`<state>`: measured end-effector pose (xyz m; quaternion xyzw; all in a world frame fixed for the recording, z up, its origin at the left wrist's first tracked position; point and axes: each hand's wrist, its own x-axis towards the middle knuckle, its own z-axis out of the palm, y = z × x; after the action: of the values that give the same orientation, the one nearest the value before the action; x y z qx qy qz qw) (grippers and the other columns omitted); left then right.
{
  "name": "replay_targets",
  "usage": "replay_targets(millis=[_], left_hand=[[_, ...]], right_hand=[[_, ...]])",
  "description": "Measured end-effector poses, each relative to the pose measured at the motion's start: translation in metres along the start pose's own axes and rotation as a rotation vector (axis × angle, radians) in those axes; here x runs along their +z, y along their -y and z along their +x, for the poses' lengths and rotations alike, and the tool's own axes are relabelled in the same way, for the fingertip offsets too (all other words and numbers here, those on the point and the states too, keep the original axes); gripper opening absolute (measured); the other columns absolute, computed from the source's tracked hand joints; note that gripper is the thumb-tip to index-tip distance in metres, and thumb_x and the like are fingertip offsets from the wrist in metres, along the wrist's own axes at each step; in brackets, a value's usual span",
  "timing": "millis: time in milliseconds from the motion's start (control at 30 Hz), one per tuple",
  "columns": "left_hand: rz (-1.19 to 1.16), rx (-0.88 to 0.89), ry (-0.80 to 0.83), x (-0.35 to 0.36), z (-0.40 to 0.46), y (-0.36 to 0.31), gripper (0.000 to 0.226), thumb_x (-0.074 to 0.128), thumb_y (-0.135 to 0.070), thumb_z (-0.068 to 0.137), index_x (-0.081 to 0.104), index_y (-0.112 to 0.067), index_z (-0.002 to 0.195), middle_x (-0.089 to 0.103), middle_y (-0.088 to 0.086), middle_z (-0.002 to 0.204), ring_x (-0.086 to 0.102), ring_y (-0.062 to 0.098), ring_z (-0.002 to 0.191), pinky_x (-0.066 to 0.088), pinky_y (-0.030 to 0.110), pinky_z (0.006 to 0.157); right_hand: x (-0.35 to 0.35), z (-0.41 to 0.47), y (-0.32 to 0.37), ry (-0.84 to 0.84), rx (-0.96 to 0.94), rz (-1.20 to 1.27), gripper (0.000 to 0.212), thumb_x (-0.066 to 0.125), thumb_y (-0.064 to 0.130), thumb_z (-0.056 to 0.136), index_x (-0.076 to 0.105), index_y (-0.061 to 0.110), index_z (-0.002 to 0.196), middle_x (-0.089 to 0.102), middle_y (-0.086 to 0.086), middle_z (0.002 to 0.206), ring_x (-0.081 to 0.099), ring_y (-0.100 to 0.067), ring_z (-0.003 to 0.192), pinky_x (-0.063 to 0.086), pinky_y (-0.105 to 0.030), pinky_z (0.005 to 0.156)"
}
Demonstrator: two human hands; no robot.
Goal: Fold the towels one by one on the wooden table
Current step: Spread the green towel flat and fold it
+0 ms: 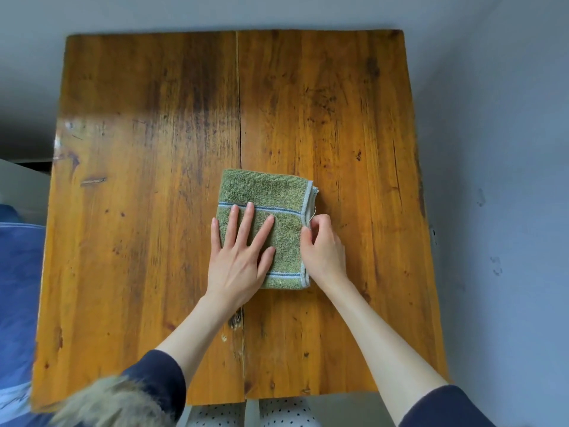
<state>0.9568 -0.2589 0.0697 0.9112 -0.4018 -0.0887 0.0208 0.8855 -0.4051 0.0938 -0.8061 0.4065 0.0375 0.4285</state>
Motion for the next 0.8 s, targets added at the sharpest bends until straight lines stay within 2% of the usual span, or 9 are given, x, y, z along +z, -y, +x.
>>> replay_targets(millis=[133,200,333,433,500,567,600,700,800], left_hand=[[0.021,0.014,-0.011,0.003,-0.001,0.002,0.057,0.021,-0.053,0.095,0.025,-0.029,0.147,0.015,0.009,0.157,0.008,0.03,0.145,0.007,0.056,0.114],[0.024,0.019,-0.02,0.003,-0.002,0.002,0.058,0.022,-0.054,0.095,0.024,-0.029,0.147,0.015,0.009,0.157,0.007,0.03,0.145,0.006,0.056,0.115],[0.01,0.01,-0.026,0.0,-0.001,0.001,0.06,0.023,-0.057,0.093,0.023,-0.031,0.147,0.013,0.008,0.157,0.005,0.029,0.145,0.005,0.057,0.114],[-0.013,0.036,-0.037,0.001,-0.003,0.002,0.067,0.027,-0.066,0.089,0.02,-0.034,0.147,0.01,0.006,0.158,0.002,0.028,0.145,0.001,0.059,0.114],[-0.003,0.072,-0.04,0.002,-0.006,0.001,0.071,0.028,-0.07,0.086,0.022,-0.034,0.147,0.011,0.006,0.157,0.004,0.03,0.145,0.001,0.061,0.113],[-0.005,0.076,-0.036,0.001,-0.008,-0.001,0.071,0.03,-0.07,0.086,0.023,-0.033,0.147,0.012,0.006,0.157,0.005,0.03,0.145,0.0,0.061,0.112],[-0.018,0.073,-0.037,-0.001,-0.007,-0.002,0.068,0.031,-0.067,0.087,0.023,-0.033,0.147,0.012,0.006,0.157,0.005,0.03,0.145,0.001,0.061,0.113],[-0.08,0.069,-0.082,-0.007,-0.001,0.0,0.052,0.032,-0.04,0.094,0.029,-0.029,0.145,0.015,0.008,0.157,0.005,0.029,0.145,0.002,0.061,0.113],[-0.11,0.006,-0.122,-0.014,0.016,0.012,0.053,0.03,-0.027,0.092,0.028,-0.024,0.145,0.016,0.009,0.156,0.004,0.028,0.145,0.0,0.057,0.113]], right_hand=[[-0.011,0.014,0.008,0.016,0.091,0.176,0.023,0.048,0.043,0.092,0.053,0.02,0.089,0.06,0.009,0.078,0.059,-0.015,0.075,0.046,-0.033,0.066],[-0.017,0.024,0.017,-0.021,0.082,0.252,0.025,0.051,0.046,0.09,0.056,0.022,0.087,0.062,0.007,0.078,0.061,-0.012,0.074,0.048,-0.034,0.068],[-0.023,0.039,0.024,-0.033,0.059,0.398,0.018,0.058,0.03,0.09,0.061,0.015,0.099,0.064,0.004,0.092,0.06,-0.013,0.088,0.051,-0.035,0.084],[-0.02,0.041,0.019,-0.087,0.111,0.397,0.014,0.056,0.019,0.091,0.058,0.012,0.103,0.061,0.001,0.099,0.058,-0.014,0.091,0.049,-0.039,0.09],[-0.017,0.038,0.017,-0.239,0.091,0.286,0.019,0.052,0.013,0.092,0.056,0.01,0.11,0.056,-0.003,0.11,0.055,-0.016,0.097,0.046,-0.036,0.094],[-0.012,0.03,0.017,-0.39,-0.101,0.085,0.027,0.048,0.011,0.093,0.054,0.006,0.119,0.05,-0.009,0.123,0.05,-0.021,0.113,0.038,-0.025,0.098],[-0.009,0.025,0.018,-0.412,-0.234,-0.036,0.031,0.046,0.01,0.094,0.052,0.004,0.124,0.048,-0.012,0.129,0.047,-0.024,0.12,0.034,-0.025,0.101],[0.007,0.009,0.014,-0.316,-0.529,-0.321,0.043,0.043,0.003,0.092,0.045,0.001,0.134,0.041,-0.018,0.143,0.033,-0.032,0.137,0.025,-0.044,0.113],[0.018,0.008,0.009,-0.196,-0.526,-0.464,0.049,0.042,0.013,0.095,0.033,0.006,0.143,0.026,-0.014,0.152,0.018,-0.03,0.143,0.014,-0.05,0.116]])
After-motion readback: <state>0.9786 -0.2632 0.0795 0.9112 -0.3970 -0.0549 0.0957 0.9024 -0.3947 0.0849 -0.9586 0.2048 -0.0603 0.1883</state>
